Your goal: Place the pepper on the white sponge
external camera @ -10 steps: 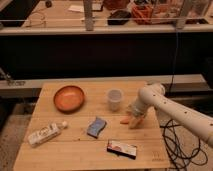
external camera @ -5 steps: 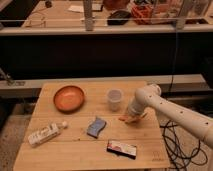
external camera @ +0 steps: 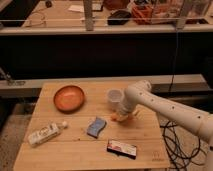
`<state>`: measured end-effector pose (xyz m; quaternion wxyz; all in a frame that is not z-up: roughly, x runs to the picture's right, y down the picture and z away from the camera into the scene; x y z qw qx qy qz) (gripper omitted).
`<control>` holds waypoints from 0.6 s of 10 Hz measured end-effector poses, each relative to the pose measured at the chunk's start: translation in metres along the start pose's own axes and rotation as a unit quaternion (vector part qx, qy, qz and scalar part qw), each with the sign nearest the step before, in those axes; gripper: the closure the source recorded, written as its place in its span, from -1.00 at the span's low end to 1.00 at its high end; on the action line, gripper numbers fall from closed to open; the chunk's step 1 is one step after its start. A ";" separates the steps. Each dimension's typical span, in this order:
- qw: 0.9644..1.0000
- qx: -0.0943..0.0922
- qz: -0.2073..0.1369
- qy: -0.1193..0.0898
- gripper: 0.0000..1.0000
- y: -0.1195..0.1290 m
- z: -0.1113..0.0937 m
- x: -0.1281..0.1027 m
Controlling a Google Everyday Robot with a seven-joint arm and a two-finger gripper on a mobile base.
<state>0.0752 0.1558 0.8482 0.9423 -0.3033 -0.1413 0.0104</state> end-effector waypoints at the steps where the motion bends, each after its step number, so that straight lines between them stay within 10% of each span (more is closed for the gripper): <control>1: 1.000 0.000 -0.013 0.002 0.99 -0.001 -0.001 -0.021; 6: 0.997 -0.010 -0.079 -0.002 0.99 0.001 0.000 -0.092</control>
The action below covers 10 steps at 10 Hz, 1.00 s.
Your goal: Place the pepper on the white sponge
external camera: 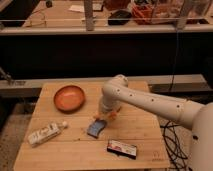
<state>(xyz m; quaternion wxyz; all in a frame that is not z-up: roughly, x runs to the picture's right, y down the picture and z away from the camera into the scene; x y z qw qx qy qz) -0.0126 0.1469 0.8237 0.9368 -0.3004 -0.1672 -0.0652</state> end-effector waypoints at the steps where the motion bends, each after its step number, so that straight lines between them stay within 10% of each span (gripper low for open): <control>1: 1.000 0.000 -0.009 -0.003 0.99 0.004 0.001 -0.003; 10: 0.998 -0.003 -0.056 -0.025 0.99 -0.010 0.010 -0.023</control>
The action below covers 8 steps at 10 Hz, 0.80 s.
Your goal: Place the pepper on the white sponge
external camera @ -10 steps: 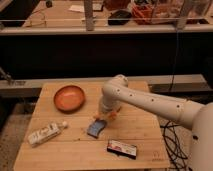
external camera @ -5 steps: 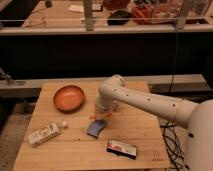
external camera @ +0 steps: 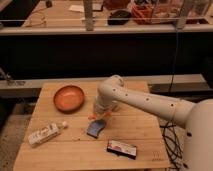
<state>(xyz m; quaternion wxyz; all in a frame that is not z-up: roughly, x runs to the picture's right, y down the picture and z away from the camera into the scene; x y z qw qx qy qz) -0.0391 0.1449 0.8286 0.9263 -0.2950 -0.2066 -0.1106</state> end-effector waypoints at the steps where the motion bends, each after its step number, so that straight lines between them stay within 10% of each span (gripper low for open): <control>1: 1.000 -0.001 -0.003 -0.001 0.99 0.000 0.001 -0.001; 8: 1.000 -0.008 -0.025 -0.010 0.82 0.004 0.006 -0.008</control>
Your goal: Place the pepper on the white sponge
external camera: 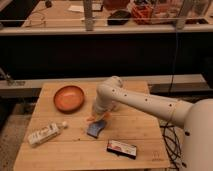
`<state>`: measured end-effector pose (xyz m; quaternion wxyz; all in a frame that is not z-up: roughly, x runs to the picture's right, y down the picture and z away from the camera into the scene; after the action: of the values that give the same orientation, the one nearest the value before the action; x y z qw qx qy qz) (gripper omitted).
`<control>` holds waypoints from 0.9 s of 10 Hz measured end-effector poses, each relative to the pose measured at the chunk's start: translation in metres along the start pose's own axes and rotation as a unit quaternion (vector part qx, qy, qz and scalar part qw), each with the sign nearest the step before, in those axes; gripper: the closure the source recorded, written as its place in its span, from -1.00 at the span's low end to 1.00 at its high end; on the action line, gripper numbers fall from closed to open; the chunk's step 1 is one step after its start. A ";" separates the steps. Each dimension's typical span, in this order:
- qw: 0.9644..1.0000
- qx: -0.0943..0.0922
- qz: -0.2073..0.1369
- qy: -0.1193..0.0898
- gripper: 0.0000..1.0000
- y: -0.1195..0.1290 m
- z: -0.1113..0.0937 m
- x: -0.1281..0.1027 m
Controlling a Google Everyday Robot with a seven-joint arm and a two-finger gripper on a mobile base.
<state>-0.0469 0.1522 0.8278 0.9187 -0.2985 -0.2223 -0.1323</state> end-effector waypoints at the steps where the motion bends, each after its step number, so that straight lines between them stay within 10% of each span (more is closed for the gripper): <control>1: 1.000 -0.001 -0.001 -0.001 0.82 0.001 0.000 0.000; 6: 1.000 -0.006 -0.011 -0.005 0.44 0.006 0.001 -0.004; 9: 1.000 -0.008 -0.015 -0.007 -0.15 0.007 0.001 -0.006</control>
<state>-0.0497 0.1592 0.8226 0.9128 -0.3031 -0.2320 -0.1455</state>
